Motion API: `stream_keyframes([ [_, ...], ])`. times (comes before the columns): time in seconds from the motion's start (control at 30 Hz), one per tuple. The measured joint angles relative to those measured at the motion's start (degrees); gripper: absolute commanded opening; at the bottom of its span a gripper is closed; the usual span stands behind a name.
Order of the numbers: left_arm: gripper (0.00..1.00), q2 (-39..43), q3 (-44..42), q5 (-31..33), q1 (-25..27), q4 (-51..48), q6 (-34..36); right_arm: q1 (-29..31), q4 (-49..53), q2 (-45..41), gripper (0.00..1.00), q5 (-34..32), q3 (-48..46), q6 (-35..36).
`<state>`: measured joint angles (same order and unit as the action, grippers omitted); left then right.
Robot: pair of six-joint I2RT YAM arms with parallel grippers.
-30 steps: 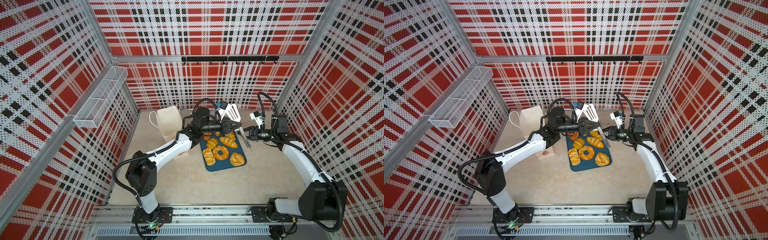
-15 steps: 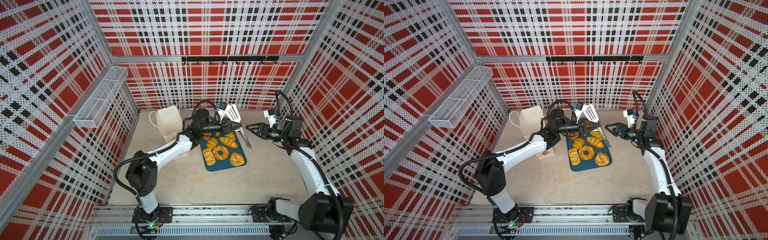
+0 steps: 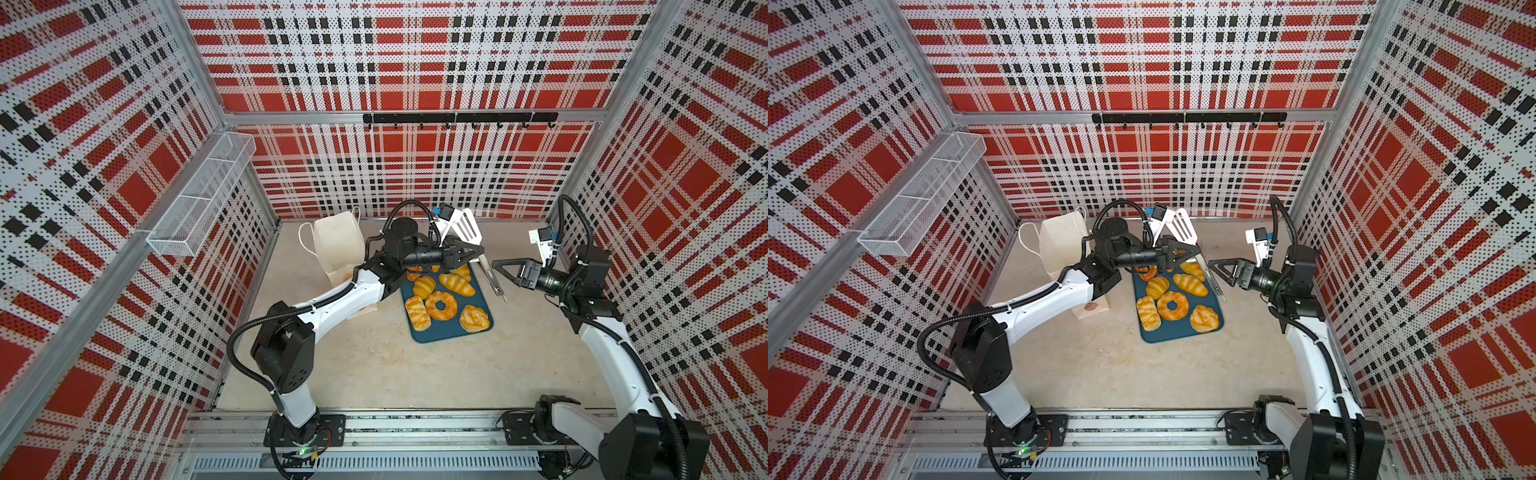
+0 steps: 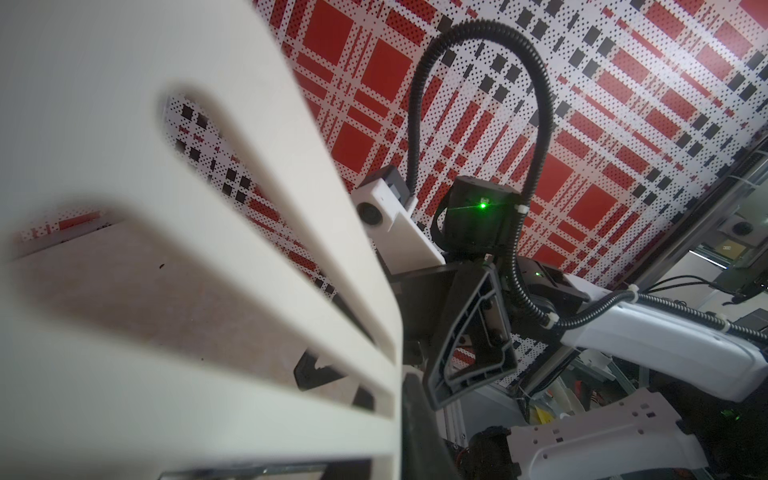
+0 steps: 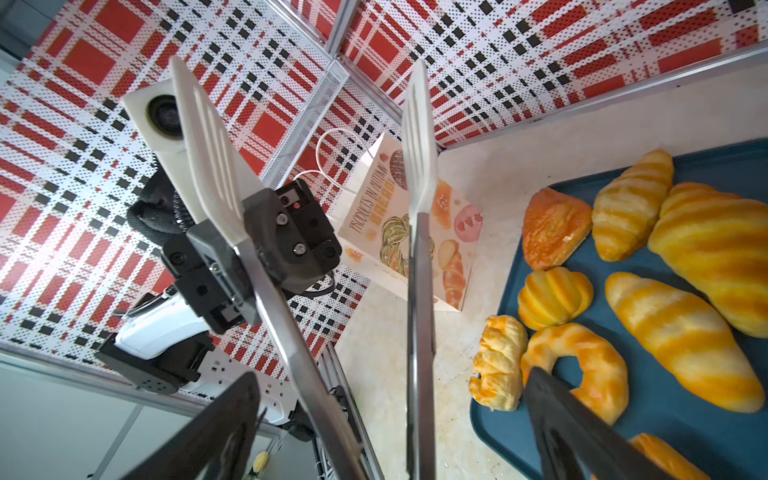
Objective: Place the fake bread into the paper bag
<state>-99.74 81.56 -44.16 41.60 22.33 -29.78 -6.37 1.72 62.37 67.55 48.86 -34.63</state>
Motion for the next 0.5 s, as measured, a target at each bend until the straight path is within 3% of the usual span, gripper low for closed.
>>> stream_keyframes([
  [0.5, 0.12, -0.02, 0.00, -0.02, 0.74, 0.00, 0.07, 5.49, -6.03, 1.64, 0.97, 1.60, -1.01, -3.61],
])
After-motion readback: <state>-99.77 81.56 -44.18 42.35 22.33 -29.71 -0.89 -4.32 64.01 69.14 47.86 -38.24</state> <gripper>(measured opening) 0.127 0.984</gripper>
